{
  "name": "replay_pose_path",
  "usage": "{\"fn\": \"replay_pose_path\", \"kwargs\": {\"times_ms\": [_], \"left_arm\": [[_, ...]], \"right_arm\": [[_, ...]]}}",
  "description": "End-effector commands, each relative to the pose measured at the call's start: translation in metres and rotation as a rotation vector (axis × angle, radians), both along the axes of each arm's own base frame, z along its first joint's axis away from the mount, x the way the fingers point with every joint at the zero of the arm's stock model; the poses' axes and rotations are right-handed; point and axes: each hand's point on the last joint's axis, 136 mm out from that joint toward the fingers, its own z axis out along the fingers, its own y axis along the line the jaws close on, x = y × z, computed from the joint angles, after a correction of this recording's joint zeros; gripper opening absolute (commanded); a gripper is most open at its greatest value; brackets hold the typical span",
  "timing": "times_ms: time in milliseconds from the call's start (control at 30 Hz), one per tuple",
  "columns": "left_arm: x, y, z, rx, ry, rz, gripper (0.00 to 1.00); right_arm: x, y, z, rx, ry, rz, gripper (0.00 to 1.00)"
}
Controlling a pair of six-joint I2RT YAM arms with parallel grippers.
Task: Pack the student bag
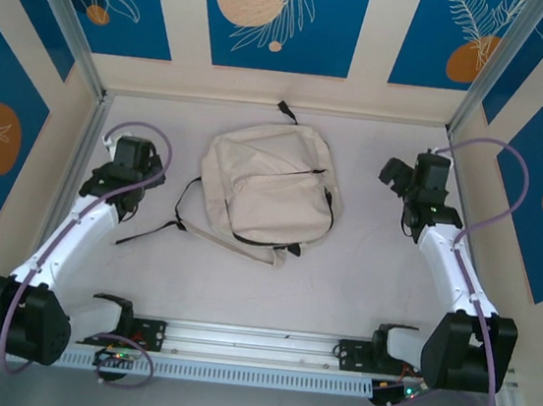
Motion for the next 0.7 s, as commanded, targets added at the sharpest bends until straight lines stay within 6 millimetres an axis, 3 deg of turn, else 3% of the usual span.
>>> {"fn": "replay_pose_path", "kwargs": {"times_ms": [0,133,267,400,667], "left_arm": [[0.000,0.030,0.005,0.155,-0.108,0.089,1.00],[-0.005,0.034,-0.019,0.161,-0.157,0.082,1.00],[0.000,0.026,-0.042,0.178,-0.168,-0.012,1.00],[0.009,0.012,-0.054,0.192,-0.205,-0.131,1.00],[0.020,-0.022,-0.049,0.192,-0.373,-0.360,1.00]], "right_arm": [[0.007,-0.017,-0.015,-0.069,-0.045,-0.048,0.99],[0.011,-0.013,-0.056,-0.066,0.013,-0.014,0.99],[0.021,0.003,-0.079,-0.082,-0.005,0.077,0.99],[0.028,0.025,-0.084,-0.147,-0.051,0.210,0.99],[0.020,0.063,-0.088,-0.150,-0.209,0.445,0.99]]}}
